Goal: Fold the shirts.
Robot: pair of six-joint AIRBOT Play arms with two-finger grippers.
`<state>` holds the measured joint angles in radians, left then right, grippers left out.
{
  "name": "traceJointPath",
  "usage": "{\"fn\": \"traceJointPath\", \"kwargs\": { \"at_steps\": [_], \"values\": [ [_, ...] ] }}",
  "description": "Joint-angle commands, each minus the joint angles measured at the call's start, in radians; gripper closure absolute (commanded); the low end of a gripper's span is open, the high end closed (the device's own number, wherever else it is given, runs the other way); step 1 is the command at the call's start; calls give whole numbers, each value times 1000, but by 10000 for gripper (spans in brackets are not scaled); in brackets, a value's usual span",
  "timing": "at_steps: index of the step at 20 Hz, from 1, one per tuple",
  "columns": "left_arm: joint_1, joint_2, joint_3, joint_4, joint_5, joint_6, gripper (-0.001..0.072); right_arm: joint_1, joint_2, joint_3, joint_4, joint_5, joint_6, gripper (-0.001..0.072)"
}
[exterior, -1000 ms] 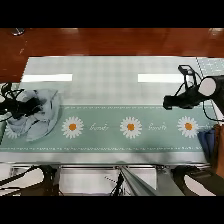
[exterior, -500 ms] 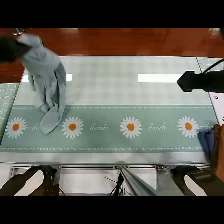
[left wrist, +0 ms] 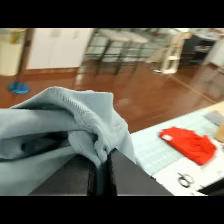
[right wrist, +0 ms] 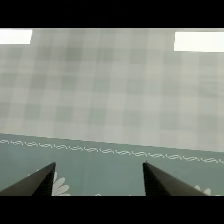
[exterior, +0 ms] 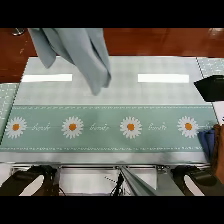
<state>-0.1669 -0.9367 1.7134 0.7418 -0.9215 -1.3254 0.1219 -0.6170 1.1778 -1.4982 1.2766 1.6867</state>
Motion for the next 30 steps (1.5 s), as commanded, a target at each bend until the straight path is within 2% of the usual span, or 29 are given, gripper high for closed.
{"fn": "traceJointPath", "kwargs": {
  "at_steps": [1,5,8,10,12,14,15,16,17,18,19,21,24,26,27,28,29,30],
  "values": [
    [-204,7,-45,29,86,-3,685,0,24,-2,1,15,-5,90],
    [-427,24,-370,29,202,-3,685,0,24,-39,0,3,-5,90],
    [-417,61,-617,29,204,-12,684,0,24,-92,1,3,-5,90],
    [-355,77,-757,29,106,-23,684,0,24,-142,5,0,-3,90],
    [-282,75,-867,37,-93,-22,684,0,24,-211,24,-27,15,90],
    [-226,75,-961,128,-264,-22,682,1,24,-298,95,-100,30,90],
    [-200,75,-1003,212,-305,-25,663,1,21,-347,152,-158,30,90],
    [-176,73,-1032,289,-323,-67,517,1,13,-391,205,-211,29,90],
    [-150,68,-1048,351,-359,-126,135,1,-6,-434,260,-255,29,90],
    [-131,60,-1043,391,-391,-131,2,1,-28,-472,307,-277,24,90],
    [-113,55,-1029,431,-409,-131,2,0,-53,-505,334,-297,-2,90],
    [-67,63,-982,551,-418,-145,2,-28,-103,-503,277,-302,-17,89],
    [106,127,-957,636,-391,-167,3,-242,-104,-449,24,-208,-14,89],
    [262,180,-1042,510,-379,-187,4,-431,-98,-468,-157,-105,-27,89],
    [323,197,-1112,390,-386,-158,5,-510,-98,-500,-183,-80,-26,90],
    [367,206,-1198,238,-409,-83,5,-566,-95,-551,-146,-82,-19,90],
    [383,206,-1279,97,-434,-5,5,-584,-95,-605,-48,-93,-23,90],
    [378,203,-1354,-24,-454,64,5,-577,-95,-665,100,-112,-72,90]
  ]
}}
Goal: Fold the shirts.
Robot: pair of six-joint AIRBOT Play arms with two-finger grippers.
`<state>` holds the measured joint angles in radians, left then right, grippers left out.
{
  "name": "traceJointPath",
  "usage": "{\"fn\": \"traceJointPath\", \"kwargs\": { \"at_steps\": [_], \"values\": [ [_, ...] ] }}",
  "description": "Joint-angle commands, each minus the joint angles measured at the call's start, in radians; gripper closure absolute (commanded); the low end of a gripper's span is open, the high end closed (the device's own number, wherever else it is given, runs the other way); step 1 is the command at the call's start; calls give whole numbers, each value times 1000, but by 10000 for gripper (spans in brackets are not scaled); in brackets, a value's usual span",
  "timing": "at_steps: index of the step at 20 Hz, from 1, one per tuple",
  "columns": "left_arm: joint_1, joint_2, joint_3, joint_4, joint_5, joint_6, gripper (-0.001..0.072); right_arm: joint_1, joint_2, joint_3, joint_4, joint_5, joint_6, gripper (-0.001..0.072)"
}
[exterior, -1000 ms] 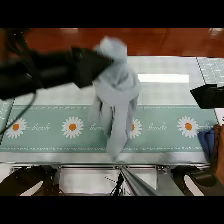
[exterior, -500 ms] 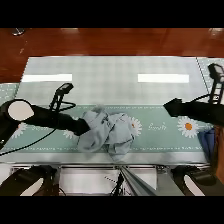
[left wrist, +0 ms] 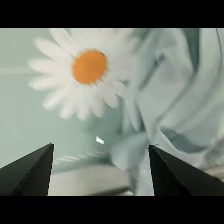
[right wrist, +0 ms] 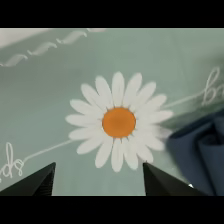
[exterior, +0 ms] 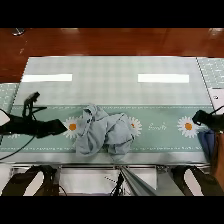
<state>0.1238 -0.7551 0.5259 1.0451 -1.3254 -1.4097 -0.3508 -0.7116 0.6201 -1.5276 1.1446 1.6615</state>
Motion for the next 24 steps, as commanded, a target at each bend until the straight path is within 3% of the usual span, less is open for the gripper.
{"fn": "traceJointPath", "kwargs": {
  "at_steps": [1,4,9,10,11,14,21,24],
  "values": [
    [68,19,-235,-415,-55,200,5,-87,0,-155,274,6,-114,90],
    [-23,17,-348,-459,1,224,5,23,-2,-232,518,-36,-200,90],
    [-182,12,-366,-512,140,225,22,265,-58,-232,536,-45,-160,90],
    [-203,12,-366,-527,176,224,263,317,-80,-232,540,-50,-146,90],
    [-220,12,-366,-544,208,231,667,371,-106,-232,556,-56,-142,90],
    [-227,13,-355,-616,229,292,684,549,-201,-232,652,-90,-143,90],
    [-227,12,-332,-620,246,292,683,826,-376,-227,968,-330,-240,90],
    [-227,12,-332,-620,248,292,683,887,-461,-176,1034,-374,-288,90]
  ]
}}
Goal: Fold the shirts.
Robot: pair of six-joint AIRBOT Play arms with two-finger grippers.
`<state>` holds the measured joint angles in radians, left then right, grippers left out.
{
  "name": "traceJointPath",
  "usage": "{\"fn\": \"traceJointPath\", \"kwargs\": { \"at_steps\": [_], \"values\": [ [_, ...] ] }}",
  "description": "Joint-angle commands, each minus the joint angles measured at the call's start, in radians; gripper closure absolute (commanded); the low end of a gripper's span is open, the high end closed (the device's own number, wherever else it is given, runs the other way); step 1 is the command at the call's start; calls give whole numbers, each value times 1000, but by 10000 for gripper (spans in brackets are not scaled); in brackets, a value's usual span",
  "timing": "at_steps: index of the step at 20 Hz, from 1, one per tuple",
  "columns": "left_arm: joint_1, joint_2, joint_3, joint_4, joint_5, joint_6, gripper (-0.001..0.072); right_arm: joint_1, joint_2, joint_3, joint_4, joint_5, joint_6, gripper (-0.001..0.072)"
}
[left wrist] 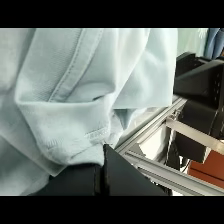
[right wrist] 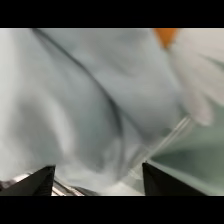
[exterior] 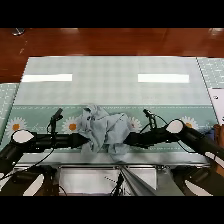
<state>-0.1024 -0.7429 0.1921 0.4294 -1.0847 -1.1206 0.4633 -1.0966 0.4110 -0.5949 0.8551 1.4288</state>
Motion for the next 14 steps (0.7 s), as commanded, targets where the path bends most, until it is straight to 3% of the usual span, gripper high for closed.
{"fn": "traceJointPath", "kwargs": {
  "at_steps": [1,2,3,4,6,8,11,14],
  "values": [
    [0,0,2,-4,16,2,683,90,-101,60,100,-105,-57,91],
    [0,0,2,-5,29,2,683,99,-122,82,100,-126,-62,157],
    [0,0,2,-5,47,2,683,101,-140,106,98,-129,-71,445],
    [5,1,8,-9,66,3,683,99,-145,132,98,-113,-116,683],
    [56,3,87,-13,70,13,684,56,-128,230,50,-12,-161,689],
    [147,13,268,-57,72,13,684,-67,-86,420,-105,97,-102,690],
    [258,16,632,-188,177,13,684,-263,-31,853,-234,256,-49,690],
    [298,16,982,-182,255,13,684,-352,-16,1295,-333,466,-49,690]
  ]
}}
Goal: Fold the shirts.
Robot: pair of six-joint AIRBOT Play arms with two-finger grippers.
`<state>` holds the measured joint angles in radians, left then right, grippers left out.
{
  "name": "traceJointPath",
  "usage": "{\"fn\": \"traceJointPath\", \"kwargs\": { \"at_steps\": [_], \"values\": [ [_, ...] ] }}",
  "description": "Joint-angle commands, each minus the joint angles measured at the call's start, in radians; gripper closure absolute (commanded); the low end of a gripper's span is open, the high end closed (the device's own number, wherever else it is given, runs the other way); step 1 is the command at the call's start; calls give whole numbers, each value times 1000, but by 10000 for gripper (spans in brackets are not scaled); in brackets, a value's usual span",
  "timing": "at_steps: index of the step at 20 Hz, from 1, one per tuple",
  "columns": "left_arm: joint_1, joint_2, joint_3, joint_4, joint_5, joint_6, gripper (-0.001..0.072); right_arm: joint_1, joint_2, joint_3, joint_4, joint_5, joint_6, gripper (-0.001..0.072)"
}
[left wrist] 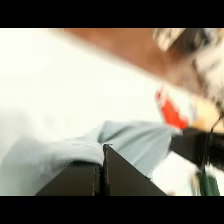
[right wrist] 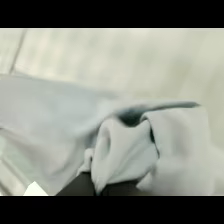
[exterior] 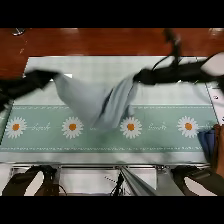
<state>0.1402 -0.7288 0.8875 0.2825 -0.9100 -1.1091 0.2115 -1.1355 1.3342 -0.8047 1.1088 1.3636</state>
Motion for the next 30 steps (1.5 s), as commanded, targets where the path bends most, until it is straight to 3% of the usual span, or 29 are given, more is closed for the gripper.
{"fn": "traceJointPath", "kwargs": {
  "at_steps": [1,4,6,10,12,14,17,20,22,25,30],
  "values": [
    [76,2,397,-35,71,1,684,-111,37,485,-173,282,19,690],
    [131,25,659,60,42,-3,684,-111,135,706,-315,394,53,690],
    [165,62,771,183,43,-31,684,-111,240,723,-388,405,55,690],
    [203,176,841,479,35,-137,684,-111,393,722,-541,520,107,690],
    [204,222,840,591,-35,-161,684,-111,428,718,-589,608,123,689],
    [204,230,837,620,-203,-161,684,-111,463,645,-600,651,134,689],
    [203,230,725,608,-418,-232,684,-111,504,425,-558,661,155,689],
    [203,230,491,605,-507,-257,684,-111,518,116,-479,578,149,689],
    [202,225,286,599,-455,-237,683,-111,503,-92,-468,424,127,689],
    [202,217,-35,569,-211,-211,683,-111,404,-310,-468,104,127,689],
    [160,100,-290,431,92,-209,684,-111,14,-219,-377,-125,98,689]
  ]
}}
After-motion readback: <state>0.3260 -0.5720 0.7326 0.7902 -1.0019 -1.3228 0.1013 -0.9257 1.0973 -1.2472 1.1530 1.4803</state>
